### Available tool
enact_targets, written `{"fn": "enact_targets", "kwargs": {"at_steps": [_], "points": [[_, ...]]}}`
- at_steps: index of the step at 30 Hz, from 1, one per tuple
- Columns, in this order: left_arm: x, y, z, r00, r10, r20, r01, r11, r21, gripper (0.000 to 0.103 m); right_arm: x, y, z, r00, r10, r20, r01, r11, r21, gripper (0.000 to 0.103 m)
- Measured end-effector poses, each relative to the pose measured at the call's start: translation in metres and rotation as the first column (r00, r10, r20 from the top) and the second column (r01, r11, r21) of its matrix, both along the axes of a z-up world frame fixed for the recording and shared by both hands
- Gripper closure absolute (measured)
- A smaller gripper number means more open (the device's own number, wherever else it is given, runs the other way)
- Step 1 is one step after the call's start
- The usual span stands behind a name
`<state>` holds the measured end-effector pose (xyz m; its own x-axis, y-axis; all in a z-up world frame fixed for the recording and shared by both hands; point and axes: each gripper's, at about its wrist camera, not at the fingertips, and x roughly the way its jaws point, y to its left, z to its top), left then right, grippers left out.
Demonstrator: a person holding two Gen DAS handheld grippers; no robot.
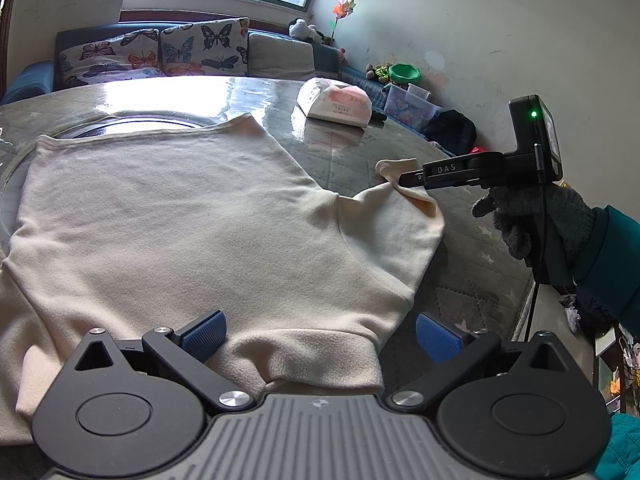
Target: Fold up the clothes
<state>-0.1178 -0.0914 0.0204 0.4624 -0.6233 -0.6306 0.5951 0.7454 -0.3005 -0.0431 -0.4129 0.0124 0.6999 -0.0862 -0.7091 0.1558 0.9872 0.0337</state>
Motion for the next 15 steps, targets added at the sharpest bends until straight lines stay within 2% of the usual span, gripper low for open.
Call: {"fn": "enact_targets", "kwargs": {"at_steps": [15], "points": [[0.0,-0.002,0.0,1.0,0.005,-0.001,-0.005,1.0,0.011,0.0,-0.003,-0.011,0.001,0.999,-0.032,0.005,0.032,0.999,0.0,0.063]]}}
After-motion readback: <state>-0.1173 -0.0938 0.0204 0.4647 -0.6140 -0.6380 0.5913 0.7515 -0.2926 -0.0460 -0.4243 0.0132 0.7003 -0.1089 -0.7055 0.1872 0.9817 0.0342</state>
